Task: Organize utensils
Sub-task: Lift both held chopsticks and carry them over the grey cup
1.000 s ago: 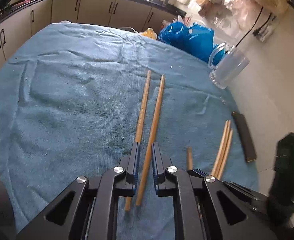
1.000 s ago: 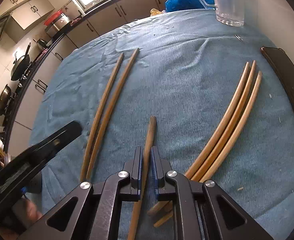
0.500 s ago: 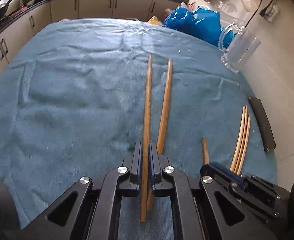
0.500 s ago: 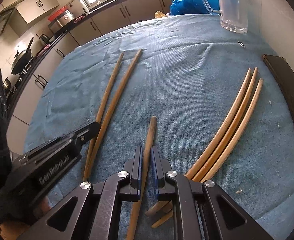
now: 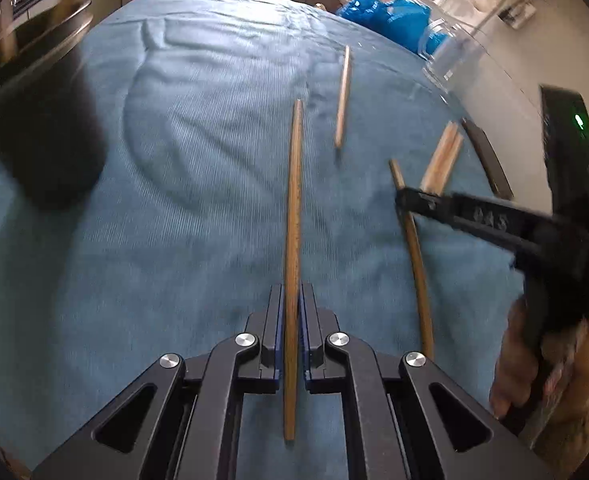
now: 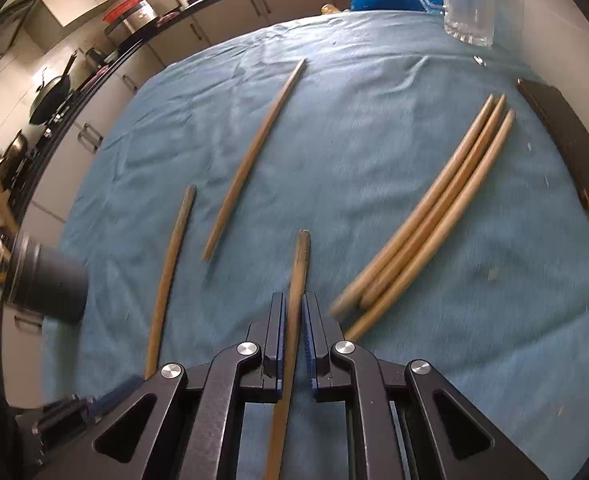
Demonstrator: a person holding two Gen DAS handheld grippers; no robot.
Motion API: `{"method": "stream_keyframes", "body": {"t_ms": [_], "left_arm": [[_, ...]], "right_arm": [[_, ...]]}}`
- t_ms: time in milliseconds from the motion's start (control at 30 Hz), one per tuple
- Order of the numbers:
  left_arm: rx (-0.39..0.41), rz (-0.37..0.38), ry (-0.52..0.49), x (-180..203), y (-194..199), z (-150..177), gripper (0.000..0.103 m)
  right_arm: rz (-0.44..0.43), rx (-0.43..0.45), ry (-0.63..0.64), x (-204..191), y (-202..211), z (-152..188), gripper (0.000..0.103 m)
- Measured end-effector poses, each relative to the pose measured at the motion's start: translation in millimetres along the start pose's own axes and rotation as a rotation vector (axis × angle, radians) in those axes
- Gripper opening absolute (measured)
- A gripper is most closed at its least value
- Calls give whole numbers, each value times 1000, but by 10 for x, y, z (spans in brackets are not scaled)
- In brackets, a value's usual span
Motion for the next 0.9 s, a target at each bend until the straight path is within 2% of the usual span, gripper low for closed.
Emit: {"method": "stream_keyframes", "body": {"t_ms": [67, 233, 367, 500, 567, 633, 767, 900], "left_arm": [[-7, 9, -14, -28, 95, 160, 7], [-44, 37, -41, -39, 268, 327, 7], [15, 31, -75, -20, 474, 314, 7], [32, 9, -90, 67, 429, 110, 8], [34, -30, -108, 83, 322, -42, 13], [25, -54, -110, 98, 197, -190, 13], [9, -116, -155, 164, -25, -449, 13], [-22, -150, -158, 202, -222, -609, 13]], "right_arm": [[-5, -8, 18, -33, 56, 145, 9], [-39, -27, 35, 11, 201, 476, 10], [-45, -9, 58, 40, 279, 628, 11], [-28, 4, 84, 14, 313, 678, 12], [-16, -2, 94, -7, 306, 673, 12], [-10, -11, 96, -19, 291, 654, 12], [-4, -50, 95, -25, 244, 574, 12], [13, -101, 96, -42, 175, 418, 12]]}}
Point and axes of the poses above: each gripper's, at about its wrist camera, not at the fingertips, and y roughly against the way its jaws point, x to its right, z to its underside, the point moved 1 cm from there along -y, roughly the way its jaws point, and after that the axes turned 1 degree about -x, right-handed, at the moved point
